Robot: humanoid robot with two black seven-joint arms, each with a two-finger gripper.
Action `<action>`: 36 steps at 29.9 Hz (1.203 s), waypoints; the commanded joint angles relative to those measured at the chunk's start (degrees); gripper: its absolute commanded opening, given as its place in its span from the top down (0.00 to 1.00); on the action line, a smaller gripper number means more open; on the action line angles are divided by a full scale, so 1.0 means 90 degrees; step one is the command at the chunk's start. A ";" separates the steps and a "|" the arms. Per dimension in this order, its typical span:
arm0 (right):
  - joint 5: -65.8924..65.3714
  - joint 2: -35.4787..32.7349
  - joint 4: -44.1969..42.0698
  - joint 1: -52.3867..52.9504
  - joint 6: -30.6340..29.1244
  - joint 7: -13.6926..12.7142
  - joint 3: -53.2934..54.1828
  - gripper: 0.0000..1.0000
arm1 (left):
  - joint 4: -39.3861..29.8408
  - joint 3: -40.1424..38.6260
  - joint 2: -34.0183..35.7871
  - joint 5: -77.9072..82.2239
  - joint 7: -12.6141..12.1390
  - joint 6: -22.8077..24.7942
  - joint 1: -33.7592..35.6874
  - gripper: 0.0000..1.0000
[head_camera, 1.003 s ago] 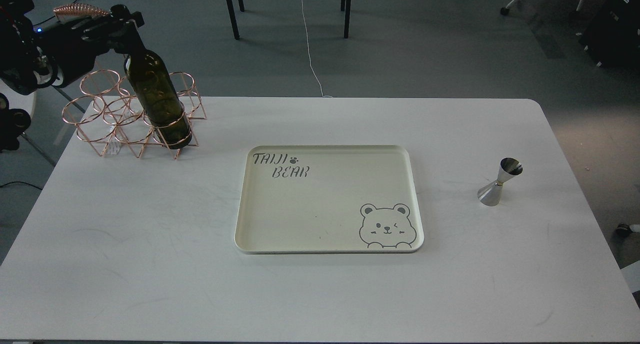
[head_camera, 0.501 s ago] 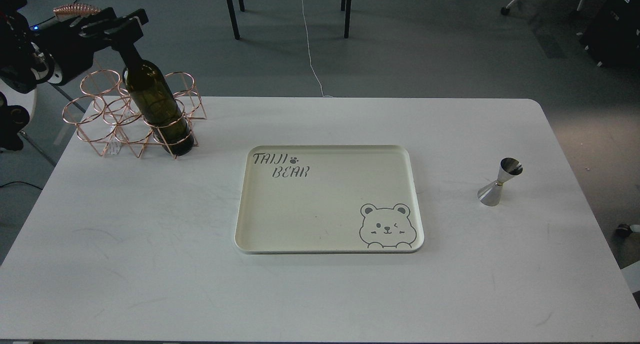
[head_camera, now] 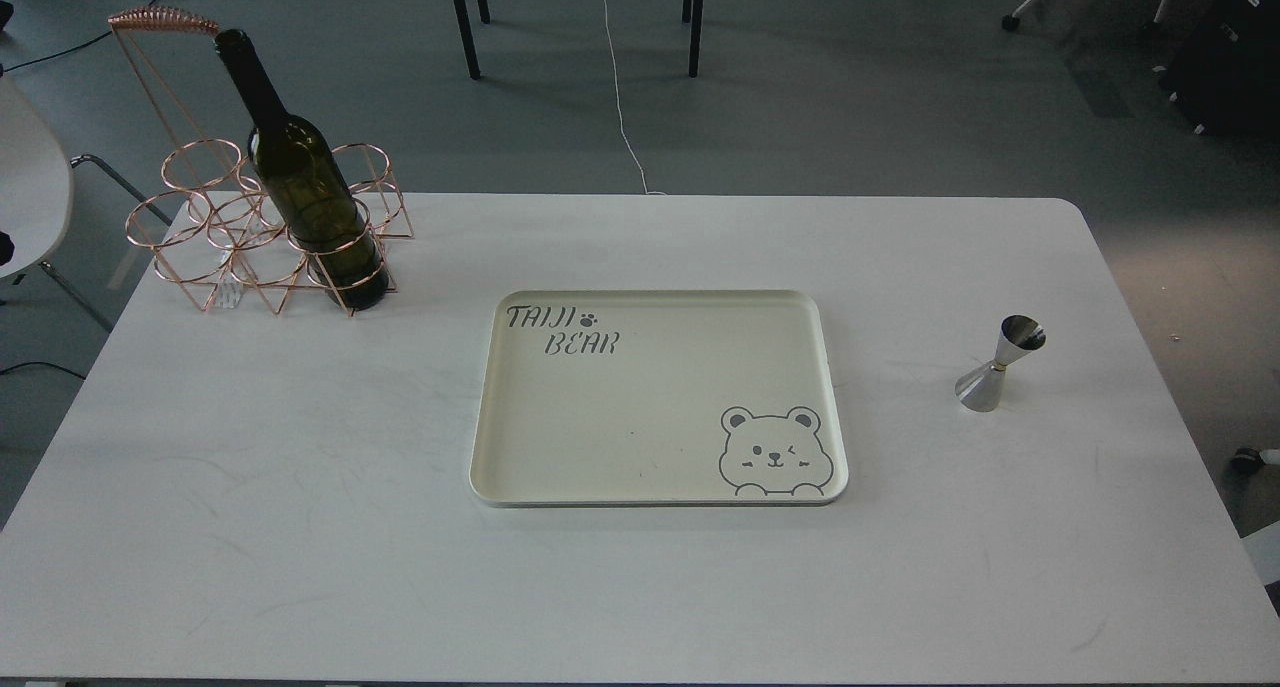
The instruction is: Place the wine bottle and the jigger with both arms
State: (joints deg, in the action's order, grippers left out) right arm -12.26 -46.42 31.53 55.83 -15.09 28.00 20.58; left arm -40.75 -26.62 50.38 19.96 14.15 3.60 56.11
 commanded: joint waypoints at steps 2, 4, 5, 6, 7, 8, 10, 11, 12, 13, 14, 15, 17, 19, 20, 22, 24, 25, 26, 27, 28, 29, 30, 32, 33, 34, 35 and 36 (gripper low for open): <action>0.1008 0.0235 -0.0124 -0.0275 -0.0033 0.0000 -0.0011 0.01 | 0.0406 0.0008 -0.0187 -0.2174 0.0000 0.0457 -0.0150 0.02; 0.1468 0.0440 -0.0240 -0.0334 -0.0023 0.0000 -0.0050 0.01 | 0.0611 -0.0002 -0.0343 -0.2994 0.0009 0.0847 -0.0238 0.02; 0.1644 0.0519 -0.0338 -0.0344 -0.0023 0.0000 -0.0050 0.01 | 0.0719 -0.0002 -0.0412 -0.3337 0.0009 0.1014 -0.0277 0.02; 0.1781 0.0626 -0.0474 -0.0344 -0.0033 0.0000 -0.0002 0.01 | 0.0874 -0.0002 -0.0490 -0.3688 0.0000 0.1209 -0.0326 0.02; 0.1908 0.0772 -0.0621 -0.0344 -0.0033 0.0000 0.0018 0.01 | 0.1050 -0.0011 -0.0587 -0.4011 0.0000 0.1404 -0.0384 0.02; 0.2054 0.0909 -0.0777 -0.0334 -0.0033 0.0000 0.0028 0.01 | 0.1216 -0.0012 -0.0675 -0.4266 -0.0010 0.1551 -0.0433 0.02; 0.2522 0.1173 -0.1128 -0.0334 -0.0091 0.0000 0.0087 0.01 | 0.1577 -0.0060 -0.0899 -0.4812 -0.0068 0.2019 -0.0560 0.02; 0.2737 0.1261 -0.1256 -0.0344 -0.0120 0.0000 0.0087 0.01 | 0.1763 -0.0109 -0.1045 -0.5028 -0.0069 0.2273 -0.0696 0.02; 0.2904 0.1329 -0.1324 -0.0344 -0.0159 0.0000 0.0096 0.01 | 0.1890 -0.0187 -0.1173 -0.5165 -0.0078 0.2498 -0.0804 0.02; 0.3070 0.1388 -0.1374 -0.0344 -0.0198 -0.0093 0.0116 0.01 | 0.1979 -0.0303 -0.1290 -0.5234 -0.0078 0.2674 -0.0911 0.02; 0.3265 0.1456 -0.1393 -0.0354 -0.0228 -0.0238 0.0164 0.01 | 0.2028 -0.0478 -0.1407 -0.5245 -0.0078 0.2711 -0.1028 0.02; 0.3431 0.1496 -0.1403 -0.0402 -0.0238 -0.0375 0.0213 0.01 | 0.2057 -0.0654 -0.1524 -0.5245 -0.0078 0.2711 -0.1117 0.02; 0.3530 0.1603 -0.1452 -0.0500 -0.0345 -0.0513 0.0301 0.01 | 0.2067 -0.0948 -0.1623 -0.5245 -0.0078 0.2711 -0.1263 0.02; 0.3530 0.1710 -0.1462 -0.0530 -0.0569 -0.0552 0.0428 0.01 | 0.2067 -0.1124 -0.1643 -0.5245 -0.0078 0.2711 -0.1352 0.02; 0.3540 0.1749 -0.1472 -0.0530 -0.0657 -0.0572 0.0467 0.01 | 0.2058 -0.1144 -0.1652 -0.5245 -0.0078 0.2711 -0.1371 0.02; 0.3560 0.1818 -0.1491 -0.0568 -0.0726 -0.0698 0.0507 0.01 | 0.2067 -0.1154 -0.1643 -0.5245 -0.0069 0.2711 -0.1401 0.02; 0.3560 0.2022 -0.1579 -0.0676 -0.0736 -0.0787 0.0526 0.01 | 0.2067 -0.1154 -0.1643 -0.5245 -0.0040 0.2711 -0.1401 0.02; 0.3560 0.2139 -0.1637 -0.0744 -0.0736 -0.0796 0.0584 0.01 | 0.2067 -0.1144 -0.1652 -0.5245 -0.0030 0.2711 -0.1401 0.02; 0.3560 0.2228 -0.1657 -0.0812 -0.0736 -0.0797 0.0652 0.01 | 0.2067 -0.1144 -0.1652 -0.5235 -0.0030 0.2711 -0.1401 0.02; 0.3560 0.2267 -0.1657 -0.0871 -0.0736 -0.0787 0.0731 0.01 | 0.2067 -0.1144 -0.1672 -0.5235 -0.0030 0.2711 -0.1401 0.02; 0.3560 0.2267 -0.1657 -0.0910 -0.0736 -0.0777 0.0838 0.01 | 0.2067 -0.1144 -0.1682 -0.5235 -0.0030 0.2711 -0.1410 0.02; 0.3560 0.2267 -0.1648 -0.0949 -0.0736 -0.0777 0.0945 0.01 | 0.2067 -0.1144 -0.1691 -0.5235 -0.0020 0.2711 -0.1410 0.02; 0.3569 0.2267 -0.1647 -0.0979 -0.0736 -0.0777 0.1081 0.01 | 0.2067 -0.1144 -0.1691 -0.5235 -0.0030 0.2711 -0.1430 0.02; 0.3560 0.2267 -0.1647 -0.1008 -0.0755 -0.0787 0.1258 0.01 | 0.2058 -0.1144 -0.1721 -0.5225 -0.0030 0.2711 -0.1440 0.02; 0.3560 0.2258 -0.1647 -0.1018 -0.0784 -0.0787 0.1297 0.01 | 0.2058 -0.1154 -0.1721 -0.5215 -0.0039 0.2711 -0.1440 0.02; 0.3560 0.2258 -0.1647 -0.1018 -0.0852 -0.0787 0.1307 0.01 | 0.2048 -0.1144 -0.1730 -0.5215 -0.0030 0.2711 -0.1440 0.02; 0.3560 0.2258 -0.1657 -0.1028 -0.0959 -0.0787 0.1307 0.01 | 0.2048 -0.1144 -0.1731 -0.5215 -0.0030 0.2711 -0.1440 0.02; 0.3550 0.2248 -0.1657 -0.1028 -0.1067 -0.0787 0.1288 0.01 | 0.2038 -0.1154 -0.1731 -0.5215 -0.0020 0.2711 -0.1440 0.02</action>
State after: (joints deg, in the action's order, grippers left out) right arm 19.81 -26.06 16.66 46.73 -22.55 20.93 31.97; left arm -22.25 -36.93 34.89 -27.02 13.91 28.00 43.17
